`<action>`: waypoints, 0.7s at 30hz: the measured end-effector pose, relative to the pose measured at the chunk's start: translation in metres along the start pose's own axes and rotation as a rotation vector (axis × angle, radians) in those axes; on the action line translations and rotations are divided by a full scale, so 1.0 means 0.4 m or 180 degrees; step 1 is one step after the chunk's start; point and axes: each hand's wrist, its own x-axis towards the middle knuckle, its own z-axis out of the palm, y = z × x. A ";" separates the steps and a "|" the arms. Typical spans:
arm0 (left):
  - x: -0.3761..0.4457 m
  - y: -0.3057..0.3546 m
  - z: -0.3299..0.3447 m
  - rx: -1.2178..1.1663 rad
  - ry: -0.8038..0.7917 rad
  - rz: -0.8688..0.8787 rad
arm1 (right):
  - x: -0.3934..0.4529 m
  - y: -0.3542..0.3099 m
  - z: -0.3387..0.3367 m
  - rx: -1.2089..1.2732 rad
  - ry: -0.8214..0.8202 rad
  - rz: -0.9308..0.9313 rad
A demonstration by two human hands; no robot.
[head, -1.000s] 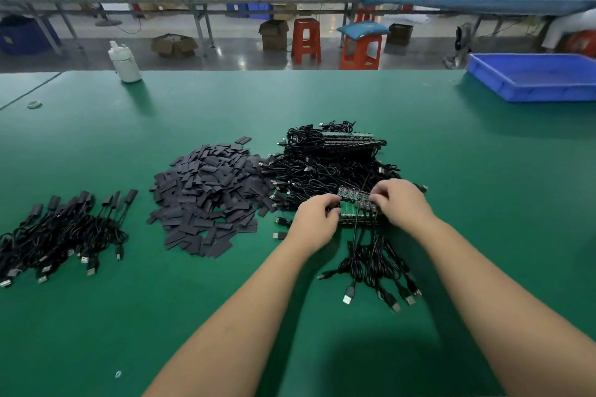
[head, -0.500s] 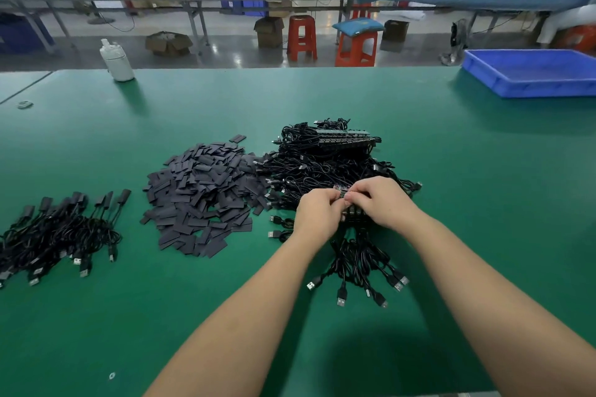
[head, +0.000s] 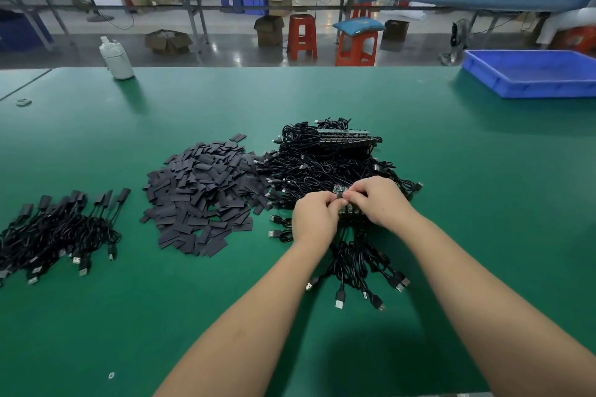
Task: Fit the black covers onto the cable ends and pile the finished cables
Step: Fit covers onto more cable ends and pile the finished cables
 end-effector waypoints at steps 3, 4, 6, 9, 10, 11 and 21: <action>0.019 -0.042 -0.047 -0.0197 0.0155 -0.0097 | 0.007 0.036 -0.026 -0.0248 0.0042 0.0082; 0.026 -0.059 -0.068 -0.0265 0.0127 -0.0112 | 0.009 0.052 -0.036 -0.0324 0.0053 0.0144; 0.035 -0.092 -0.111 -0.0598 -0.0034 -0.0185 | 0.011 0.079 -0.053 -0.0505 0.0051 0.0297; 0.040 -0.124 -0.168 -0.1103 -0.0237 -0.0225 | 0.009 0.090 -0.058 -0.1201 0.0215 0.0257; 0.042 -0.133 -0.184 -0.1195 -0.0229 -0.0223 | 0.004 0.082 -0.052 -0.1272 0.0368 0.0118; 0.044 -0.139 -0.196 -0.1326 -0.0202 -0.0227 | -0.002 0.065 -0.043 -0.1188 0.0539 -0.0106; 0.010 -0.063 -0.248 -0.1782 -0.0371 0.0602 | -0.053 -0.154 0.097 0.1881 -0.0542 -0.0352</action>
